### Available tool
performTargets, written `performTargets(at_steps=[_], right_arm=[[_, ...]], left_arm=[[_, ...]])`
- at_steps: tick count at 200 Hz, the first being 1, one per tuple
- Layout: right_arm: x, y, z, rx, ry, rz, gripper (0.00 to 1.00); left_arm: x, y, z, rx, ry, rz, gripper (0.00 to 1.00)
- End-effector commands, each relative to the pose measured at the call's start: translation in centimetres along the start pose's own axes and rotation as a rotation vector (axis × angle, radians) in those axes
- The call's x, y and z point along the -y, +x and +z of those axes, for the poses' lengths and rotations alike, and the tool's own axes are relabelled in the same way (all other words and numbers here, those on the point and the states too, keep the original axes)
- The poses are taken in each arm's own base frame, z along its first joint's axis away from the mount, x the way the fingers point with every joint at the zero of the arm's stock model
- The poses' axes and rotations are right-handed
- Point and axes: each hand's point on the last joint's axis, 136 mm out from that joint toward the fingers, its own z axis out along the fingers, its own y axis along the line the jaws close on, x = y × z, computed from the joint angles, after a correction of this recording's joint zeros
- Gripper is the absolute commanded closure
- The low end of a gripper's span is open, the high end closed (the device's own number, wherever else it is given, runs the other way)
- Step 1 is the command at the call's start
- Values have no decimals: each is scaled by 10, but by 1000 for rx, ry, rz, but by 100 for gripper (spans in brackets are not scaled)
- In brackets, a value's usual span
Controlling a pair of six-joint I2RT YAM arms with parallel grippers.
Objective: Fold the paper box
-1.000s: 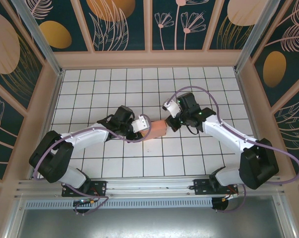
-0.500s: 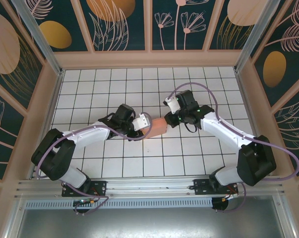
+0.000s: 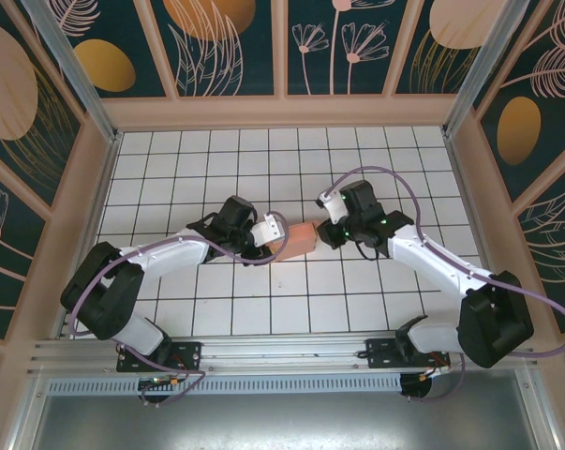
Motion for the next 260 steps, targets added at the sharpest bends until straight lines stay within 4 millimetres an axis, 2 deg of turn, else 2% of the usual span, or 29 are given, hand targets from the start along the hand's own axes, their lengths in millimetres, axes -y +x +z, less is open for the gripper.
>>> performTargets(at_steps=[1, 61, 111, 129, 134, 160, 234, 260], right_arm=[[-2, -7, -2, 34, -15, -39, 84], [-4, -14, 3, 54, -31, -43, 84], [-3, -12, 9, 40, -39, -33, 90], [-3, -12, 9, 41, -37, -33, 85], [7, -13, 7, 46, -18, -12, 83], [7, -16, 4, 62, -20, -5, 76], [12, -16, 6, 79, -21, -6, 73], [18, -18, 1, 89, -7, -11, 65]], left_arm=[[0, -3, 1, -5, 15, -11, 53], [2, -2, 1, -7, 23, -7, 54], [3, -1, 1, -7, 28, 1, 54], [3, -1, 1, -8, 31, 0, 54], [4, 0, 2, -10, 33, -1, 54], [3, -1, 2, -11, 31, -3, 53], [4, -1, 2, -15, 37, -4, 53], [4, 1, 2, -21, 39, -6, 54]])
